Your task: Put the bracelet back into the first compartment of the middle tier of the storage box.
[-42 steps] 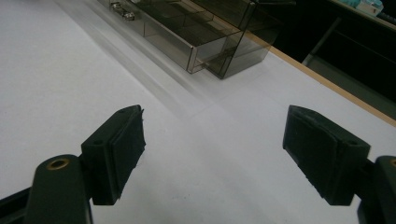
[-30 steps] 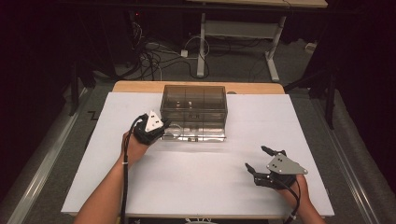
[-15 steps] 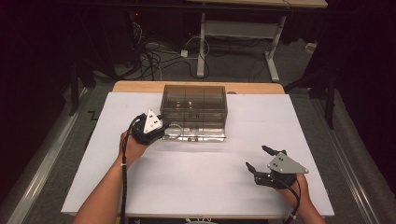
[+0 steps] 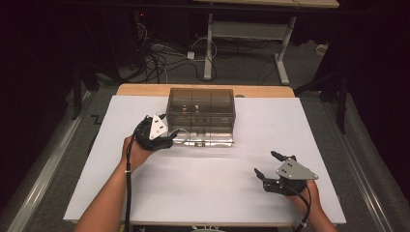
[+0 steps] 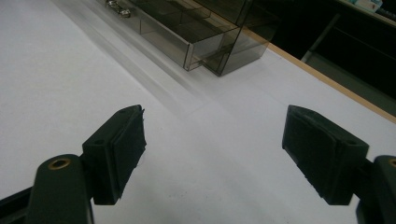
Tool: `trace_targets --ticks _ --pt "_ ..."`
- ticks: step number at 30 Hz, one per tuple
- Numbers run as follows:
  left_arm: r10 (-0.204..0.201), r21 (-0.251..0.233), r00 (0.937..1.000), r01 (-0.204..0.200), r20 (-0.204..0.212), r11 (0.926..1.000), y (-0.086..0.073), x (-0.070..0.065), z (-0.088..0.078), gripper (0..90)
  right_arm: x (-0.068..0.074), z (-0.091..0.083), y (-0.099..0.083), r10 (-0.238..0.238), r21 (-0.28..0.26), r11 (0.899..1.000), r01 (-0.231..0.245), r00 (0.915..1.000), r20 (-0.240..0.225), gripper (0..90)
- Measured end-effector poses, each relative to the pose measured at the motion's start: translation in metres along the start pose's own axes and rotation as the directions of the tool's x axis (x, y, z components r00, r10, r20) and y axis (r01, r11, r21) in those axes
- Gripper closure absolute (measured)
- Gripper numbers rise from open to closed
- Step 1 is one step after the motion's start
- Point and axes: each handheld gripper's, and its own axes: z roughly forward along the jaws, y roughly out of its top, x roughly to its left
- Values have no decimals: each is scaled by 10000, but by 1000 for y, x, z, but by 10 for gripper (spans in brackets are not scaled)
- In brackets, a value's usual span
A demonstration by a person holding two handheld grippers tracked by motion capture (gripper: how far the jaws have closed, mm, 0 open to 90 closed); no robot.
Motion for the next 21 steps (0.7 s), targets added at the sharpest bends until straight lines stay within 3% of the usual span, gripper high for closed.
trace_targets --ticks 16,21 --pt "-304 -444 9988 321 389 9985 -1 -7 -14 213 1 1 0 52 45 10000 -51 10000 -45 221" --pt "-735 -737 9961 769 479 9943 -7 -5 -25 214 2 1 0 73 62 10000 -73 10000 -40 220"
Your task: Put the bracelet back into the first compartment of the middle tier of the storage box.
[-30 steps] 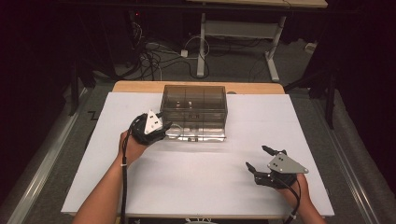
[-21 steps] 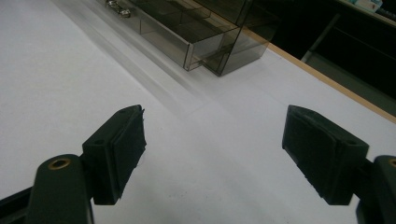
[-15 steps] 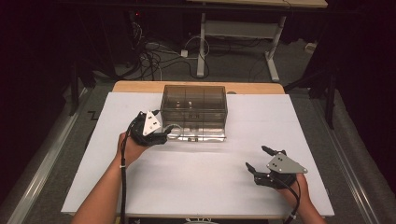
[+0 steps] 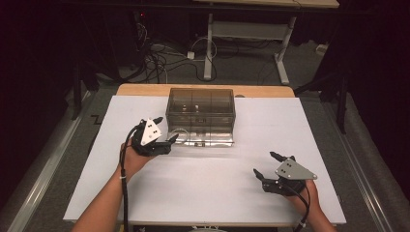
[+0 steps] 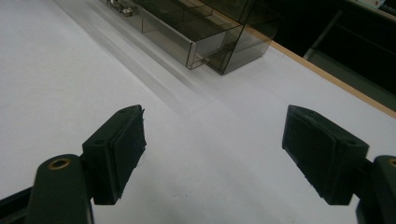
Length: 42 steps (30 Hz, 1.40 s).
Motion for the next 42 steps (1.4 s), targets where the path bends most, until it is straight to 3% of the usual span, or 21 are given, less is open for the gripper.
trace_targets --ticks 7,16,21,29,37,40,42 --pt "110 79 9999 -111 87 9999 -6 -6 -14 263 1 1 0 9 45 10000 -9 10000 -16 221" --pt "396 281 9992 -398 75 9988 -10 -15 -27 454 1 1 -1 8 51 10000 -7 10000 -50 221" --pt "-45 355 9980 23 629 9994 -15 -17 -33 564 2 2 -1 -56 104 9999 57 10000 -69 221" --pt "383 810 9924 -479 1170 9956 -26 -27 -33 742 3 3 0 -181 85 9998 182 9997 -188 221" --pt "619 928 9872 -760 1469 9928 -34 -36 -25 846 -1 3 -1 -85 21 10000 85 9998 -151 221" --pt "445 1029 9849 -624 1676 9927 -36 -38 -21 879 -1 3 -1 -89 12 10000 89 9998 -204 221" --pt "539 1119 9847 -731 1656 9910 -36 -39 -19 880 -3 3 -2 -35 6 10000 35 9998 -183 221"
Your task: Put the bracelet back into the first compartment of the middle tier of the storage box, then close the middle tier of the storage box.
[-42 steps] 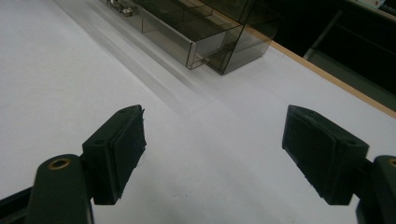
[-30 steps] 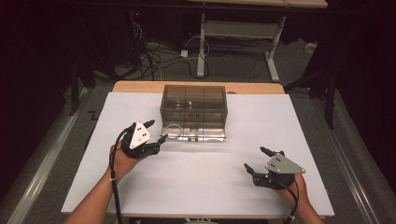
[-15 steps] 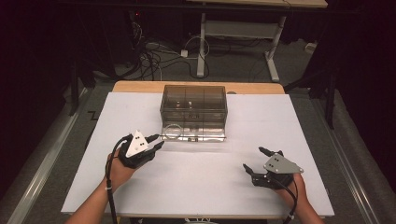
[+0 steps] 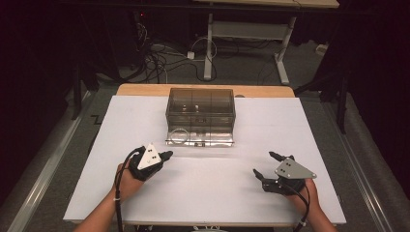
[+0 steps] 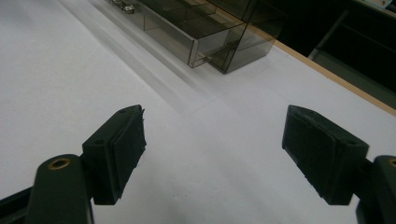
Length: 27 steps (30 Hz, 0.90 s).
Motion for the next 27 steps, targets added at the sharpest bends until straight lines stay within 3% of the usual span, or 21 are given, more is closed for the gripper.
trace_targets --ticks 4,13,27 --pt "-97 112 9999 95 130 9999 -2 -2 5 880 -3 -1 1 116 -54 9999 -116 9999 82 223" --pt "136 487 9997 -147 220 9987 -6 -10 12 879 -2 4 2 29 -2 10000 -29 10000 41 223" --pt "271 389 9996 -273 45 9989 -3 -14 15 880 -4 1 2 18 -56 10000 -17 9999 135 224"
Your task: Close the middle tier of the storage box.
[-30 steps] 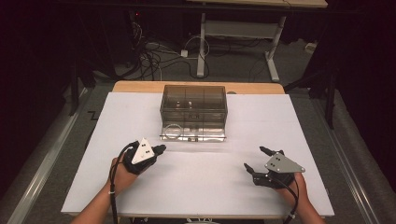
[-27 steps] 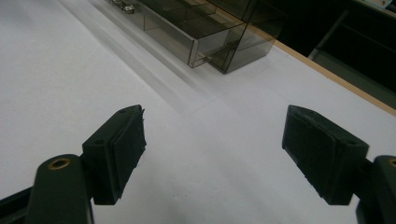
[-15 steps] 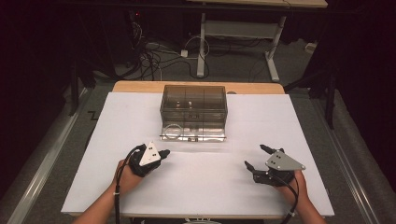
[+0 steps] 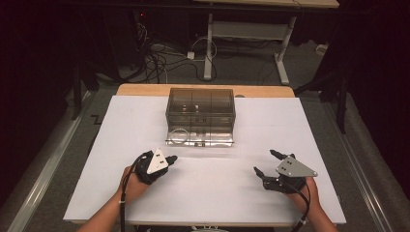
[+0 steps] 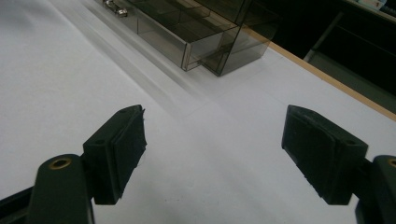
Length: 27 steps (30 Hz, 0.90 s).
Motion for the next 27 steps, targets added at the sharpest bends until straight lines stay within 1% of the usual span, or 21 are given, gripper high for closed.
trace_targets --ticks 2,4,6,10,12,18,23,25,27 --pt "-12 -50 10000 12 -1 10000 0 0 0 879 -1 0 0 32 -6 10000 -32 10000 3 225" --pt "71 -43 10000 -71 -39 10000 0 0 0 879 -1 0 -1 36 -1 10000 -36 10000 12 225" --pt "62 -67 10000 -62 -22 10000 1 0 2 879 0 -2 -1 -22 5 10000 22 10000 11 225" --pt "255 -47 9997 -255 -47 9997 5 -3 3 879 1 -6 -1 -88 -67 9999 88 9999 98 225" --pt "296 -35 9996 -296 -48 9996 5 -4 3 879 0 -8 -1 21 -138 9999 -18 9999 158 226" --pt "327 -23 9994 -327 -127 9995 7 -3 5 879 1 -10 0 -24 -188 9998 28 9998 199 225" --pt "229 -142 9996 -232 -175 9996 9 -2 7 880 0 -9 0 26 -153 9999 -22 9998 213 225" --pt "304 -99 9993 -306 -209 9995 10 -2 9 879 1 -9 0 19 -147 9999 -16 9998 197 225" --pt "288 -137 9993 -291 -229 9995 12 -2 9 880 1 -9 0 21 -159 9999 -18 9998 191 225"
